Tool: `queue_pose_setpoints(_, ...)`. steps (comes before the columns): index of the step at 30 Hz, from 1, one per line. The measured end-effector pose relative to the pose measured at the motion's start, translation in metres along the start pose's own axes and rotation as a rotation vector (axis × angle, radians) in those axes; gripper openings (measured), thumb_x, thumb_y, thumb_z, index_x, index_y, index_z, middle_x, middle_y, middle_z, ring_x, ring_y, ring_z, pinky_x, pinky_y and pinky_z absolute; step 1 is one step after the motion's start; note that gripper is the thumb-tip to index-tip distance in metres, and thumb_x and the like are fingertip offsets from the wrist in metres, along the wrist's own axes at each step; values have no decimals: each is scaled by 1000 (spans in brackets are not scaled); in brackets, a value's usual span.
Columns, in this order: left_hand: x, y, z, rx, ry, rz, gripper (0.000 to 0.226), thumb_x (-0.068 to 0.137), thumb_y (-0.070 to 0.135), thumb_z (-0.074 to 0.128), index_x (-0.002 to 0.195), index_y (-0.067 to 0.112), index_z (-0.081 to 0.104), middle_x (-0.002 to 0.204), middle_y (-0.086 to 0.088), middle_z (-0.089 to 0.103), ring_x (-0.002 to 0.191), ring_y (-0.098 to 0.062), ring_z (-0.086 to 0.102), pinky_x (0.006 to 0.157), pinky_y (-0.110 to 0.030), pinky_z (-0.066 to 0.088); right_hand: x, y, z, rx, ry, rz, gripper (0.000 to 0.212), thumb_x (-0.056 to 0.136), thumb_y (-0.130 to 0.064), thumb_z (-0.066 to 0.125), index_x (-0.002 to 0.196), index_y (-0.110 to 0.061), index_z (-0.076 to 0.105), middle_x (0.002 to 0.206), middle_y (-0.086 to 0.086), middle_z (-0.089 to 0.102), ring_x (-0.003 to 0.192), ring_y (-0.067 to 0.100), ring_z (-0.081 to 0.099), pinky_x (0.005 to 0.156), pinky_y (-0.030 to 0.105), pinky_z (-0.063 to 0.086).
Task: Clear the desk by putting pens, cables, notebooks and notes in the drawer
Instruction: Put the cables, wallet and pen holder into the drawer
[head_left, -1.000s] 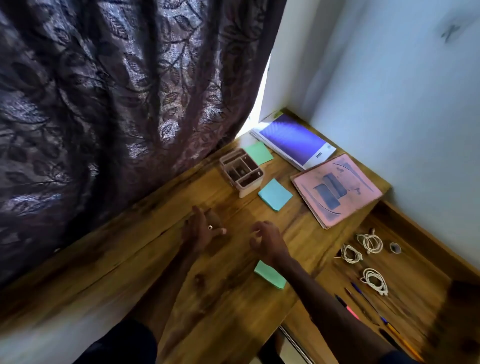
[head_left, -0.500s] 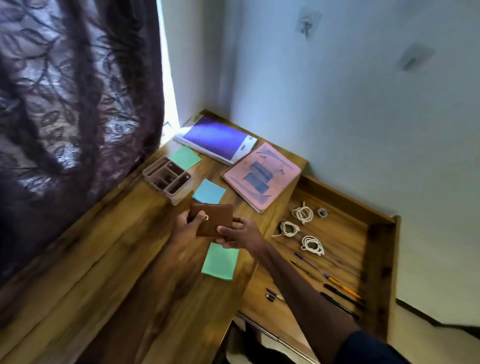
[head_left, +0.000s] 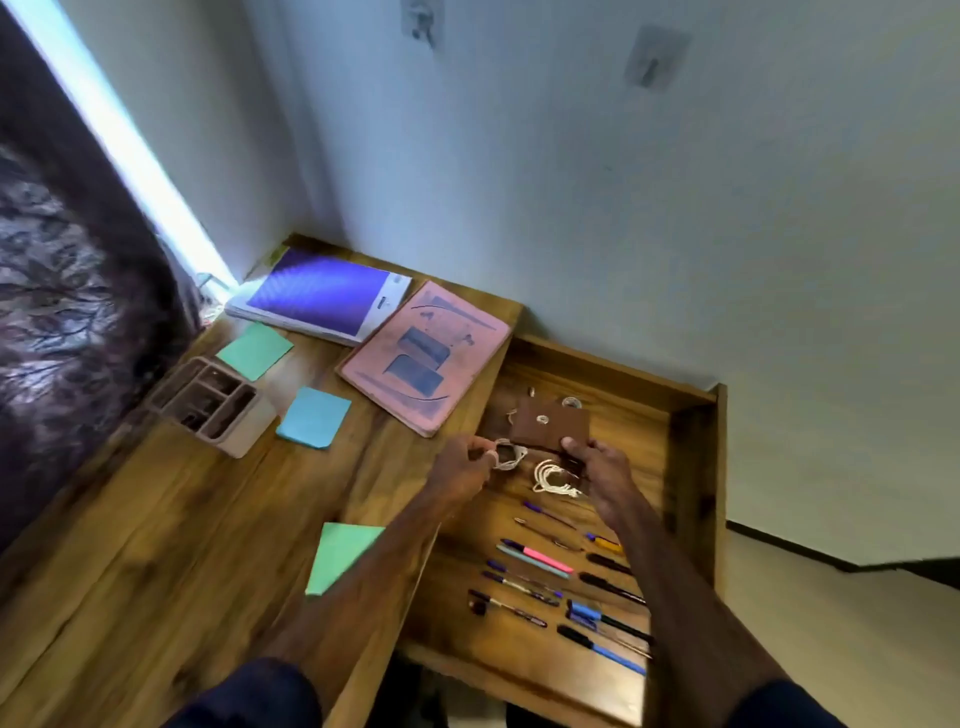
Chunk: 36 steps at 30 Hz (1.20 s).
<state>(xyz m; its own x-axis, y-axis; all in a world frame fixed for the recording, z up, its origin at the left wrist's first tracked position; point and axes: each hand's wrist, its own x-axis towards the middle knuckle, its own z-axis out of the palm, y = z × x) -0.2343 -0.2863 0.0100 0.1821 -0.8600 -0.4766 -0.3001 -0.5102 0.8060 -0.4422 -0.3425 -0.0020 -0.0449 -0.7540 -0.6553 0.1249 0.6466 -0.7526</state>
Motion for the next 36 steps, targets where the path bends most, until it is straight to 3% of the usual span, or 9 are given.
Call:
queue_pose_setpoints(2,13,11,28,67,-74,0,16,98,21,62,107,12,71,95,-1,71,79,-15,68,66,-24,57,25,-1,-34,13,95,24,23,93,-7,67,116,-5,66,91,11,73,69,19,68,57,30,57)
queue_pose_setpoints(6,36,19,70,183,-168,-34,20,94,21,63,103,7,75,98,-11,76,86,-19,70,80,-34,58,72,6,-86,-6,239,89,22,97,-8,62,119,-6,64,83,6,69,64,14,64,54,29,52)
queue_pose_setpoints(8,48,20,85,206,-191,-65,18,94,18,63,102,9,75,96,-13,76,78,-17,69,69,-27,56,93,11,-102,-6,275,128,23,97,-8,63,119,-7,64,84,5,69,66,14,65,56,29,52)
queue_pose_setpoints(11,63,18,100,234,-195,-104,16,95,14,60,102,9,74,89,-10,74,67,-13,64,52,-16,48,117,18,-111,-23,272,178,24,98,-9,62,121,-9,63,87,6,69,68,13,65,50,25,50)
queue_pose_setpoints(18,79,4,117,233,-188,-186,15,97,18,60,95,11,73,83,-13,73,67,-16,63,51,-22,49,147,31,-99,-74,195,177,21,98,-4,59,119,-8,63,101,13,69,67,15,63,47,23,50)
queue_pose_setpoints(23,76,-7,118,204,-163,-209,9,96,20,64,94,18,72,91,-7,75,71,-13,68,53,-22,51,163,44,-84,-197,196,161,13,95,-4,64,108,-4,66,89,15,69,59,16,61,41,22,50)
queue_pose_setpoints(26,74,-15,117,178,-165,-230,10,96,19,63,90,20,71,90,-7,74,66,-12,65,52,-22,49,168,51,-80,-511,267,92,25,87,-24,75,98,-2,76,79,13,73,66,26,69,56,34,58)
queue_pose_setpoints(30,69,-26,113,104,-159,-240,12,98,15,61,94,15,72,92,-7,75,58,-9,61,49,-23,46,160,45,-80,-773,328,21,38,85,-44,74,100,-9,78,102,15,75,98,36,70,73,34,51)
queue_pose_setpoints(36,47,-19,91,69,-121,-161,14,98,13,60,104,9,72,84,4,74,65,-7,64,49,-17,50,135,40,-75,-813,356,-35,26,87,-35,70,101,-14,78,108,12,75,102,34,69,82,35,54)
